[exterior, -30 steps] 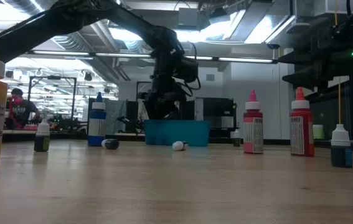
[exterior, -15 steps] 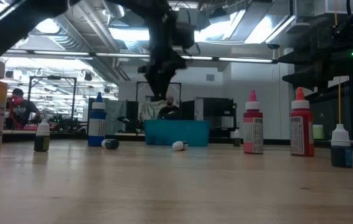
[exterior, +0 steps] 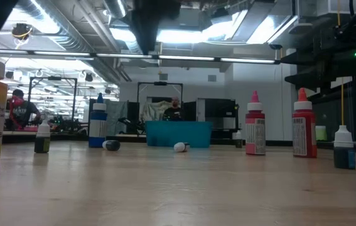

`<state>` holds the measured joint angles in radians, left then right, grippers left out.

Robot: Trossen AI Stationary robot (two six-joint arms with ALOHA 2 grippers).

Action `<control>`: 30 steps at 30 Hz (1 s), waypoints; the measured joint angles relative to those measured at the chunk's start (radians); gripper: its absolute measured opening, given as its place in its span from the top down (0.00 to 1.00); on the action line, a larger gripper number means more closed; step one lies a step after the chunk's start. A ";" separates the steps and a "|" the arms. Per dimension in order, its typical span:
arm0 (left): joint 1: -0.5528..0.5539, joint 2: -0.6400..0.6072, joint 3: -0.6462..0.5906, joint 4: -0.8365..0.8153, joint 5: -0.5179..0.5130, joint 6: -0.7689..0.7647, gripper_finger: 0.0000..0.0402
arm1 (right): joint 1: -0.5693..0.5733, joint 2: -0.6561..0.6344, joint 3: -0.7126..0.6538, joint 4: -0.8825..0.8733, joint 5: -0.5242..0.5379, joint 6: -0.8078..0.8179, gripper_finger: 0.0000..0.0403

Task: Pick & Place food coloring
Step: Put the small green food coloring bottle into the blue bin

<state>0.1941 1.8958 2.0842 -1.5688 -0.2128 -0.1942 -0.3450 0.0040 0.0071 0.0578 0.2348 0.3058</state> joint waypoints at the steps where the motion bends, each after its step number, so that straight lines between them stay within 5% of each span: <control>1: -0.027 -0.011 0.000 -0.003 0.000 0.008 0.37 | 0.000 0.000 0.000 0.000 0.000 0.000 0.03; 9: -0.212 -0.039 -0.025 0.008 -0.003 -0.021 0.37 | 0.000 0.000 0.000 0.000 0.000 0.000 0.03; 30: -0.405 -0.258 -0.809 0.367 0.071 -0.336 0.39 | 0.000 0.000 0.000 0.000 0.000 0.000 0.03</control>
<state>-0.2105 1.6383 1.2754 -1.2021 -0.1417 -0.5303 -0.3447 0.0044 0.0071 0.0578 0.2344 0.3058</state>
